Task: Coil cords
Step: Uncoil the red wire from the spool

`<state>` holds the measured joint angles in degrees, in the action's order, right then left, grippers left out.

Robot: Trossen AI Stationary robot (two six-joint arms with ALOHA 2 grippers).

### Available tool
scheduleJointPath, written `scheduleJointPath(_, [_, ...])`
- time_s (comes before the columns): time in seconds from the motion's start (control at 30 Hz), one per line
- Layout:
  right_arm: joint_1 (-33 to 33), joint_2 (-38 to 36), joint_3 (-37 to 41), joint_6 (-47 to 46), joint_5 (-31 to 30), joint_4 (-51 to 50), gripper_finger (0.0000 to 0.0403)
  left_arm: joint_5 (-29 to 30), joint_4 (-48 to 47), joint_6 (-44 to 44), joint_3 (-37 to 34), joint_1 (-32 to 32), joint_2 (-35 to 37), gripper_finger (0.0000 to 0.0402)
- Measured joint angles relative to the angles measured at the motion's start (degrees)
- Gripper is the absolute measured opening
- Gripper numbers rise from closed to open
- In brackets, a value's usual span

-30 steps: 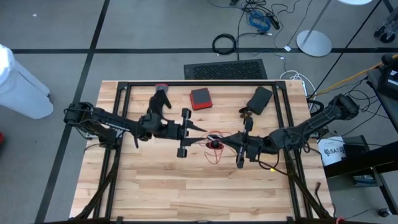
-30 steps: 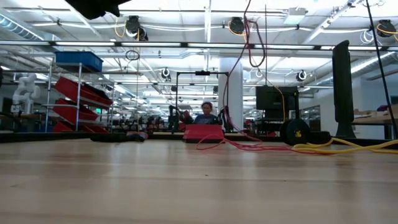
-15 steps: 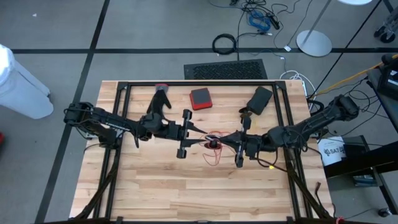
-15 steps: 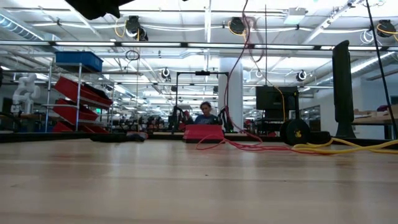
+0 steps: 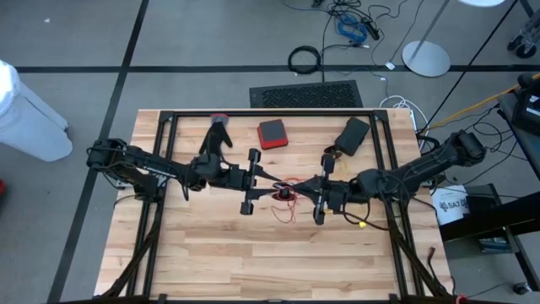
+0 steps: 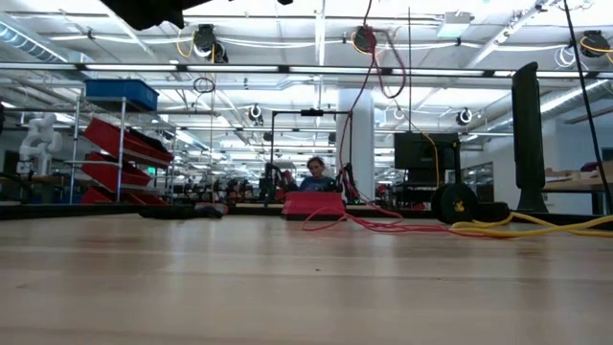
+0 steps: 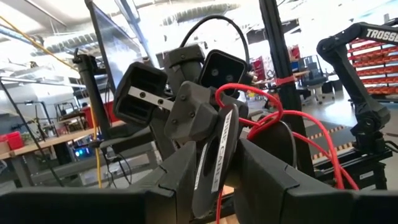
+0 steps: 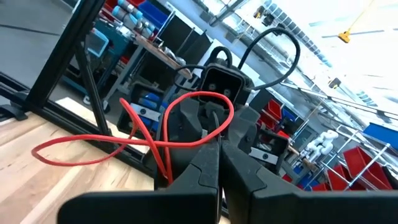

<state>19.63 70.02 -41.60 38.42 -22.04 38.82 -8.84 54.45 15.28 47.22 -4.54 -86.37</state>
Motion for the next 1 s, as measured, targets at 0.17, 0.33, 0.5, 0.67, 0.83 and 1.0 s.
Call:
scheduleJointPath(0.17, [-0.14, 0.02, 0.0, -0.71, -0.03, -0.4, 0.0, 0.06, -0.08, 0.03, 0.0, 0.11, 0.0, 0.0125])
scheduleJointPath(0.33, [-0.14, 0.02, 0.0, -1.27, -0.11, -0.51, 0.0, 0.06, -0.21, 0.02, 0.0, 0.71, 0.0, 0.0125])
scheduleJointPath(0.5, [-0.16, 0.02, 0.0, -1.25, -0.13, -0.51, 0.0, 0.06, -0.36, 0.03, 0.0, 0.79, 0.0, 0.012])
scheduleJointPath(0.67, [-0.18, 0.02, 0.0, -1.21, -0.15, -0.51, 0.0, 0.06, -0.36, 0.07, 0.0, 0.79, 0.0, 0.0084])
scheduleJointPath(0.83, [-0.32, 0.02, 0.0, -1.23, -0.2, -0.45, 0.0, 0.04, -0.38, 0.22, 0.0, 0.79, 0.0, 0.0029])
scheduleJointPath(1.0, [-0.56, -0.02, 0.0, -1.47, -0.22, -0.38, 0.0, 0.06, -0.4, 0.68, 0.0, 0.81, 0.07, 0.0009])
